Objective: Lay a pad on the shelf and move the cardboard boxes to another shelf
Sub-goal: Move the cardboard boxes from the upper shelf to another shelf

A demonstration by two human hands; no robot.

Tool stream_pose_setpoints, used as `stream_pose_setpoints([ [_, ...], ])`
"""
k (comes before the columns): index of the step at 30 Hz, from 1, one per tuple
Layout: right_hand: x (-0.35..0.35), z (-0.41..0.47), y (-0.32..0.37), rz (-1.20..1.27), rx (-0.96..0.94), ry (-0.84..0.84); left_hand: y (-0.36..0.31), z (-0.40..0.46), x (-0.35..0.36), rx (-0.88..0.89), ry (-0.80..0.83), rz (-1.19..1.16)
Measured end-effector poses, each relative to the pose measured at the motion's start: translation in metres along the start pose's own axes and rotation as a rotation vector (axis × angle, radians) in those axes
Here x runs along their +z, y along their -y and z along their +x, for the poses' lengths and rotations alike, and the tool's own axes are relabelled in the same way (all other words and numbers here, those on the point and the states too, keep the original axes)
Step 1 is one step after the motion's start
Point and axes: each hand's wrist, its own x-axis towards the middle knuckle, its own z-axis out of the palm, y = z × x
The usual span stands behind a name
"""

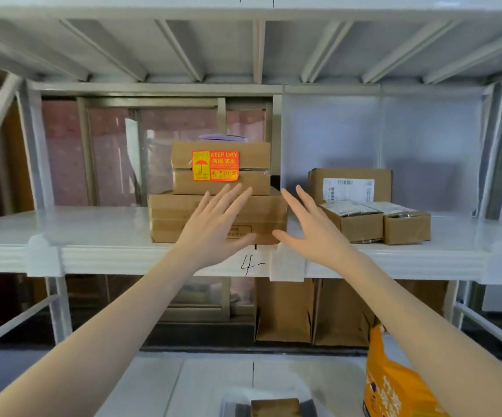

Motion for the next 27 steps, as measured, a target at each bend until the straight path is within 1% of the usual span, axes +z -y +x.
stream_pose_setpoints([
  [5,0.004,0.03,-0.009,0.051,-0.002,0.043,0.004,0.021,0.015,0.017,-0.002,-0.007],
  [8,0.01,0.039,-0.013,0.106,-0.018,0.061,0.009,0.023,0.022,0.035,-0.052,0.04],
  [11,0.017,0.044,-0.013,0.169,-0.027,0.038,0.014,0.022,0.026,0.041,-0.104,0.093],
  [15,0.019,0.05,-0.014,0.164,-0.039,0.026,0.018,0.023,0.027,0.037,-0.142,0.084],
  [21,0.024,0.067,0.006,0.066,-0.059,0.114,0.042,0.023,0.02,0.022,-0.092,0.044],
  [27,0.045,0.091,0.048,0.009,-0.105,0.181,0.087,0.01,0.011,-0.012,-0.056,0.035],
])
